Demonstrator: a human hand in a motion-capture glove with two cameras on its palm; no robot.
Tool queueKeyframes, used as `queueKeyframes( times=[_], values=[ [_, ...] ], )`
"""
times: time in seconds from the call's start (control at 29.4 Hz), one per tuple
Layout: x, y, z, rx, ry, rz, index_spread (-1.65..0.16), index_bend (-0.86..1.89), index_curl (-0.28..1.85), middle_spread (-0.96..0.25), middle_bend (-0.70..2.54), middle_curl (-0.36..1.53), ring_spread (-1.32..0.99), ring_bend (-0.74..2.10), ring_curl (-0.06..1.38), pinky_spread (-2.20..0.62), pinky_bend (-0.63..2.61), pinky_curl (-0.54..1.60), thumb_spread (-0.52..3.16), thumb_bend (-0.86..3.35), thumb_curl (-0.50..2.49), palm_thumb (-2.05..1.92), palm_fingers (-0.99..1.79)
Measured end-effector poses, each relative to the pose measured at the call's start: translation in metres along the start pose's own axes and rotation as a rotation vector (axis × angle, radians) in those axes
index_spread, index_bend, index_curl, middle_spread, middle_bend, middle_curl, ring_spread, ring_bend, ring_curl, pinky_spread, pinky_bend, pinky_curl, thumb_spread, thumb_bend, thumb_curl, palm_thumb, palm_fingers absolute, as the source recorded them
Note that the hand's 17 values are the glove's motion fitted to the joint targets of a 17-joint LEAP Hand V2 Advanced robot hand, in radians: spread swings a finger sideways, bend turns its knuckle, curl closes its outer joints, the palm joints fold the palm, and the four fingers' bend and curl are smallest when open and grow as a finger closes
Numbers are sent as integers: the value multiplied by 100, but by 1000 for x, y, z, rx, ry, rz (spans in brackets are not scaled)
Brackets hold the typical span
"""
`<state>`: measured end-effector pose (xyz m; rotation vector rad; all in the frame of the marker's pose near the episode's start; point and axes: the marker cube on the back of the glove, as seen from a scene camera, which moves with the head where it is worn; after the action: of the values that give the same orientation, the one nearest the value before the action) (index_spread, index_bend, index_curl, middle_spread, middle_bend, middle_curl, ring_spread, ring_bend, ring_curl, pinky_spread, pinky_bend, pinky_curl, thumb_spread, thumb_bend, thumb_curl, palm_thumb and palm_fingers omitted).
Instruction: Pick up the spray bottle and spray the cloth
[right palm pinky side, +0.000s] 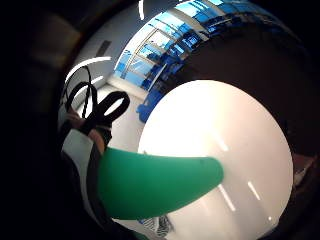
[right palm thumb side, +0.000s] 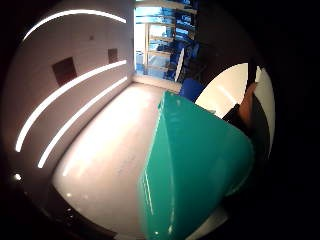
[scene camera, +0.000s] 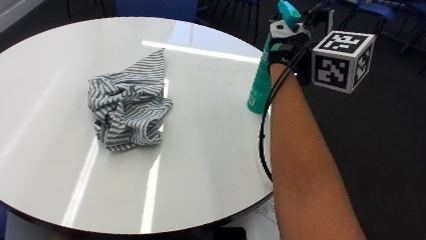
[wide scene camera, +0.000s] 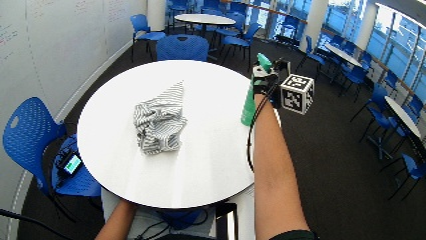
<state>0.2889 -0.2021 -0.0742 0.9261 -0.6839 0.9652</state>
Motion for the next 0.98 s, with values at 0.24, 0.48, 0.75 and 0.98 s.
queueKeyframes(
  times=[0.24, 0.48, 0.75, 0.98],
  values=[
    [6, 1, -1, 48, -10, -27, -31, 24, 51, -19, 42, 49, -19, 55, 44, -20, 40, 34, 43, -4, 65, 96, 137],
    [16, 5, -5, 75, 1, -60, -31, 26, 53, -19, 45, 50, -19, 57, 45, -22, 41, 35, 39, -4, 66, 95, 137],
    [45, 11, -16, 71, 54, -49, -31, 27, 54, -19, 46, 50, -19, 58, 45, -23, 42, 36, 37, -4, 67, 93, 137],
    [64, 14, -18, -14, 101, -29, -31, 27, 55, -18, 48, 51, -19, 59, 45, -23, 42, 37, 37, -3, 68, 93, 136]
  ],
)
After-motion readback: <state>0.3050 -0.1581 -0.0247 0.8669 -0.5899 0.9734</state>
